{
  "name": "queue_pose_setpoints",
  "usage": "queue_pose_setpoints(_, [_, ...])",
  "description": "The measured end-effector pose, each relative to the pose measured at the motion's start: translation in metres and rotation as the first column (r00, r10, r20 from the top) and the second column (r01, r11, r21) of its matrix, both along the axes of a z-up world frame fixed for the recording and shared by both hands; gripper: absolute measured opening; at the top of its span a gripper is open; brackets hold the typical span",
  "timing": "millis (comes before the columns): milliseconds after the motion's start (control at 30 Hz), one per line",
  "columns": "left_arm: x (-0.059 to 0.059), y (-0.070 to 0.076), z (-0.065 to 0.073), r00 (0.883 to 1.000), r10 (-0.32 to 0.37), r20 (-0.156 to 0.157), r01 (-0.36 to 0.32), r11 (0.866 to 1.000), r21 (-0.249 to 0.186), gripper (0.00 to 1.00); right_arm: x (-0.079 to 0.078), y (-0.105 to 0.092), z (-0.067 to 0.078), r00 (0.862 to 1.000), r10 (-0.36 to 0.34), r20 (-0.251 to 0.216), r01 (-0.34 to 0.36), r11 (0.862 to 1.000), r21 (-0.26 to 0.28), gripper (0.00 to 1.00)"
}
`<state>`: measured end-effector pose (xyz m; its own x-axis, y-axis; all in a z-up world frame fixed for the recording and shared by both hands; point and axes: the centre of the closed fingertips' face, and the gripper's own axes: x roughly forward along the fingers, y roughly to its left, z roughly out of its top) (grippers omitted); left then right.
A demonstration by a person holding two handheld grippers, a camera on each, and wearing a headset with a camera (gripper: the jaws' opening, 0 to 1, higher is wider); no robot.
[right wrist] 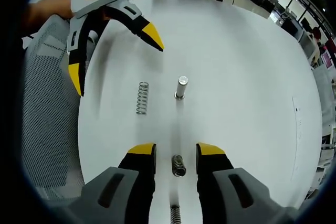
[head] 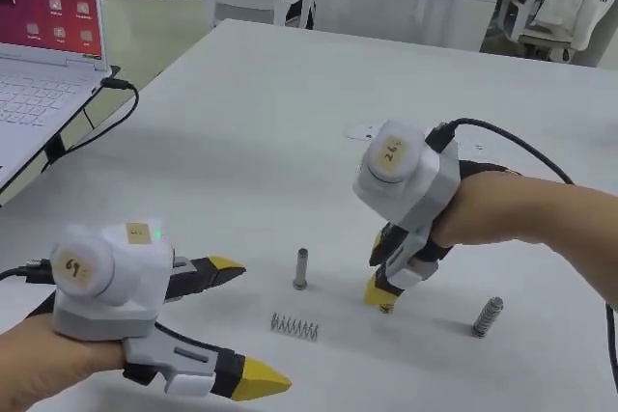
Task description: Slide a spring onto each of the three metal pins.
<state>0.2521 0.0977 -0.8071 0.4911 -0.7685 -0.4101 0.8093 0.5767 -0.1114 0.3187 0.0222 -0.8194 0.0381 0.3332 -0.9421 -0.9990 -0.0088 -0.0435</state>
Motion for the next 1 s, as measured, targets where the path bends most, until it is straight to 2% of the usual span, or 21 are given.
queue_pose_setpoints(433, [-0.001,-0.001,0.000,1.000,-0.004,0.001,0.004,1.000,0.002,0.84,-0.010,0.012,0.007,0.999,0.032,0.013,-0.032,0.999,0.011,0.29])
queue_pose_setpoints(1000, [-0.002,0.000,0.002,1.000,0.001,0.008,-0.001,1.000,0.003,0.84,-0.029,0.028,0.005,0.997,0.082,0.010,-0.082,0.997,0.012,0.28])
